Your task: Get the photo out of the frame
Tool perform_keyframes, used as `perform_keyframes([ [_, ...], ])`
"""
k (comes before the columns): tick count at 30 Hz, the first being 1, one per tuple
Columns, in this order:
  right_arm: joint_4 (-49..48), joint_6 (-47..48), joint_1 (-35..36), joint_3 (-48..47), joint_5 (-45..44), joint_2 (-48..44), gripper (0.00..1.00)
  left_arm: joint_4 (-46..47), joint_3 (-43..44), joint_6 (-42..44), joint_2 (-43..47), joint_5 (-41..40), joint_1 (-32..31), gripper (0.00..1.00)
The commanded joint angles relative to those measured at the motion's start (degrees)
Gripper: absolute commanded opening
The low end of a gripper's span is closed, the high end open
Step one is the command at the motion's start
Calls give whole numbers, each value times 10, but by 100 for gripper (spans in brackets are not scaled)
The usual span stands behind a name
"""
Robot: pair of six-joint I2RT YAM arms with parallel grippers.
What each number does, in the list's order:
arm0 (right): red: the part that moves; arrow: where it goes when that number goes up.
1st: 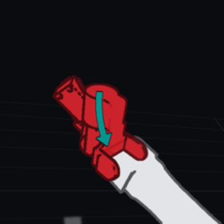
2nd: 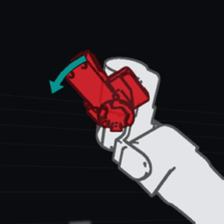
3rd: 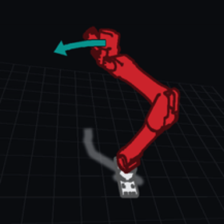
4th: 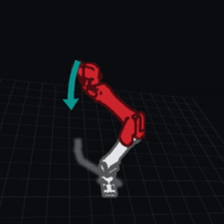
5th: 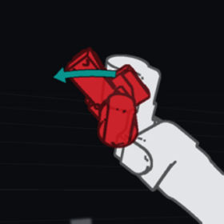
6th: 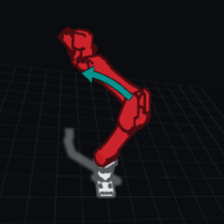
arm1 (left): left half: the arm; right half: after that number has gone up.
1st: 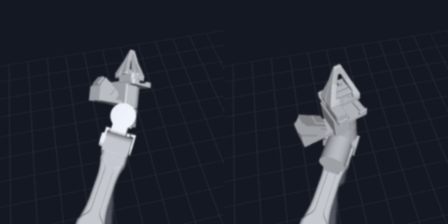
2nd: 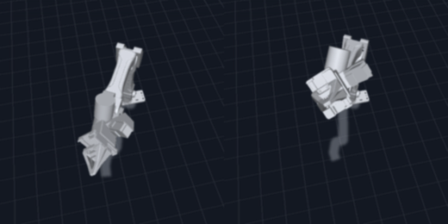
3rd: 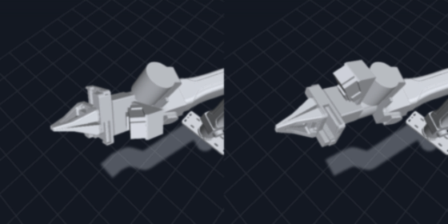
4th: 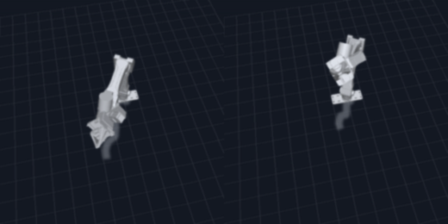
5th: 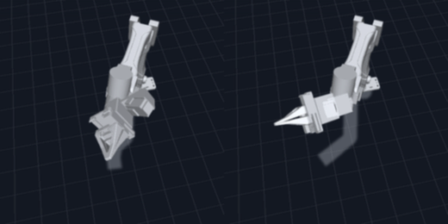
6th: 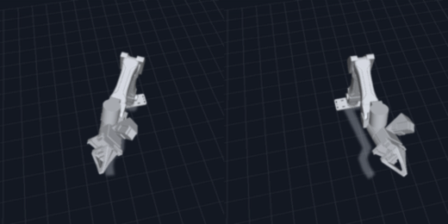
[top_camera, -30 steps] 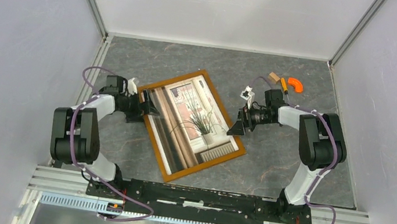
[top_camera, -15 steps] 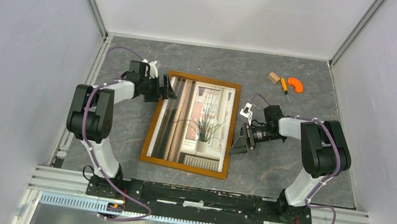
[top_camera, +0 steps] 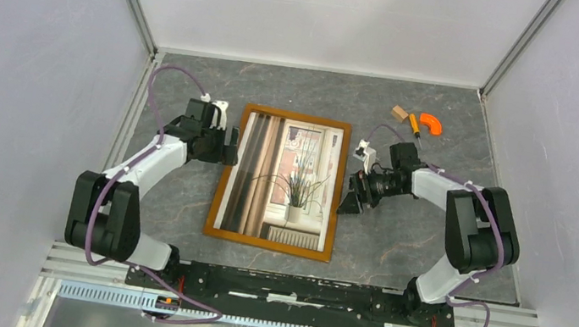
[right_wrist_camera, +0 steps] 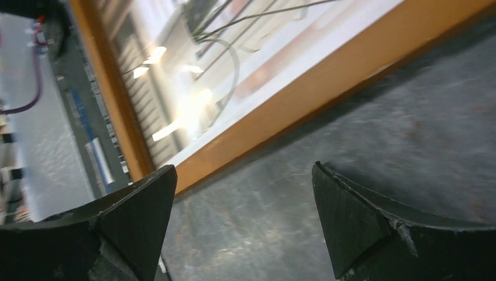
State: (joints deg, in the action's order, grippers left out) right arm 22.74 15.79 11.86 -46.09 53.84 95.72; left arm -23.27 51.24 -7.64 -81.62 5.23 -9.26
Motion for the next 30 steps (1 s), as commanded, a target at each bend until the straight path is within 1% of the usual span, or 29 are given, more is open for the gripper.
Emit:
perform_keyframes([
  [1,-12,3,-7,-32,-125,-4,94,-51,-19,73,10,-65,-31,95],
  [4,-13,10,-8,-26,-128,-18,95,-46,-18,75,0,-73,-47,90],
  [10,-16,23,-12,-14,-130,-35,96,-44,-1,69,-57,-79,-62,82],
  [14,-15,25,-18,-15,-125,-31,96,-47,9,67,-93,-84,-71,74],
  [17,-16,26,-23,-13,-120,-28,96,-51,18,59,-111,-86,-71,58],
  [21,-16,28,-28,-13,-117,-23,96,-69,35,51,-118,-75,-70,30],
  [22,-14,28,-29,-13,-116,-22,96,-75,40,49,-116,-72,-70,25],
  [26,-15,29,-30,-13,-113,-19,96,-99,59,41,-107,-55,-58,11],
  [28,-15,29,-31,-13,-111,-17,96,-115,75,41,-106,-27,-50,3],
  [30,-13,29,-31,-14,-110,-14,96,-137,96,38,-109,-2,-44,2],
])
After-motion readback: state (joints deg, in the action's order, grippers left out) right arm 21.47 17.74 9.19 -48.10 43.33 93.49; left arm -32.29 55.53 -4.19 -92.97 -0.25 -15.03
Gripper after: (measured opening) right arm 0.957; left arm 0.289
